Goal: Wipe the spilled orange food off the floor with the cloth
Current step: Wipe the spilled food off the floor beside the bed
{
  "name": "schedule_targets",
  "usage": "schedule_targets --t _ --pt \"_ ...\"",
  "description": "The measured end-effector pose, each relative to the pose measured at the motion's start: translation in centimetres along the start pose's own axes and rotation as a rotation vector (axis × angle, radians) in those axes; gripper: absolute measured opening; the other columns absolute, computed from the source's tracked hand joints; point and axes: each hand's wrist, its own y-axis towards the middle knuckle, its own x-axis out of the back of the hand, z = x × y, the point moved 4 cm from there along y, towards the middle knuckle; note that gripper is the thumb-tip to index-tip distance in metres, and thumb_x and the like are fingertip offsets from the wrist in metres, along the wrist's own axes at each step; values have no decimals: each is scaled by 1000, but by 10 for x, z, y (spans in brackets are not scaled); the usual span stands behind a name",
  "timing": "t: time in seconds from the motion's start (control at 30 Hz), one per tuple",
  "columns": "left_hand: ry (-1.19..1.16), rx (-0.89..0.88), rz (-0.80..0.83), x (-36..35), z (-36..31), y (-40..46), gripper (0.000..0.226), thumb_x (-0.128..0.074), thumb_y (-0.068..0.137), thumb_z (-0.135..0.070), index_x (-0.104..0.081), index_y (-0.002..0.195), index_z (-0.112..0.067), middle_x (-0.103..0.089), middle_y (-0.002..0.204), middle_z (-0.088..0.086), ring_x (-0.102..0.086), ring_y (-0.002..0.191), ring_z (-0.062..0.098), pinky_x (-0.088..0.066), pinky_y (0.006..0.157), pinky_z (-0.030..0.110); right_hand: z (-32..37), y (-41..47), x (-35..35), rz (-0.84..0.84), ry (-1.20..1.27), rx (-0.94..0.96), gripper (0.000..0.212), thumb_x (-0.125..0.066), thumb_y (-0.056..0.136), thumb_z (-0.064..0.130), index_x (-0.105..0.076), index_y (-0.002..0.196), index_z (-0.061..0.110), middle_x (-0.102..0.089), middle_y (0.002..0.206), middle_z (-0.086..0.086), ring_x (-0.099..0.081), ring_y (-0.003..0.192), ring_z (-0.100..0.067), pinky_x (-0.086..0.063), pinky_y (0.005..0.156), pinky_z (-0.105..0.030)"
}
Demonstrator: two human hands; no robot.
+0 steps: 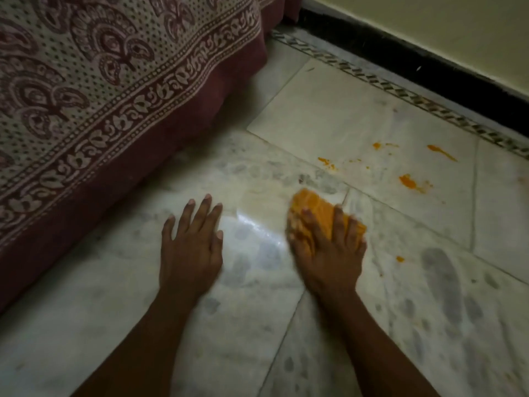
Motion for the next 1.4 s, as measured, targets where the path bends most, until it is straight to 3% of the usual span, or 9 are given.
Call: schedule_targets --t 0.1,0.2,0.33,0.47,0.63,0.87,1.1,1.27,1.4 --pt "-3 11 0 -3 1 -4 58 -35 102 -38 -37 159 -34 -26 171 -11 -22 159 15 -20 126 51 39 59 -21 -27 88 -178 66 -31 91 81 -31 153 60 -22 173 -5 -9 159 -41 -5 123 -69" --pt "8 20 16 -5 4 -7 57 -34 102 -39 -37 159 -34 -25 171 -11 -22 159 15 -21 126 51 87 67 -38 0 106 55 65 -34 96 75 -32 157 52 -18 174 -6 -8 160 -41 1 125 -66" --pt "23 -2 18 4 0 -2 58 -34 102 -40 -38 159 -33 -25 171 -11 -24 158 16 -22 125 51 63 7 -11 53 62 310 62 -30 93 83 -16 152 69 -8 175 8 -2 162 -30 -7 127 -59" --pt "8 1 -4 3 -1 1 57 -35 101 -39 -40 158 -33 -28 170 -11 -26 158 16 -23 124 51 -1 25 1 82 15 32 64 -31 90 84 -23 151 68 -13 175 5 -10 161 -33 -13 125 -63" --pt "12 13 -36 -6 0 -2 57 -40 100 -37 -41 157 -35 -29 170 -13 -26 157 14 -26 122 52 52 129 -25 40 147 -216 69 -21 92 82 -24 157 58 -9 175 -5 1 160 -41 2 123 -69" --pt "62 -8 -2 0 1 5 57 -38 100 -40 -41 157 -34 -29 170 -10 -32 154 21 -32 117 53 62 35 -14 38 88 353 62 -32 93 81 -31 152 63 -18 174 3 -11 161 -35 -14 124 -57" --pt "29 0 -4 -8 4 1 57 -36 101 -41 -38 158 -36 -26 171 -12 -24 158 17 -24 123 53 28 129 -8 44 114 -186 78 -24 95 80 -23 162 41 -11 174 -12 -5 158 -43 -5 124 -68" --pt "8 -13 -6 -7 6 -2 57 -37 101 -41 -41 157 -34 -29 170 -11 -26 157 17 -25 122 53 97 119 -40 46 88 151 60 -34 98 71 -37 155 51 -23 172 -8 -14 157 -47 -7 126 -65" --pt "-4 -26 -14 -1 3 2 55 -38 102 -40 -45 156 -31 -33 168 -9 -29 156 18 -26 122 53 45 46 -14 38 158 489 59 -47 95 57 -50 151 42 -40 165 -9 -39 150 -41 -40 116 -55"
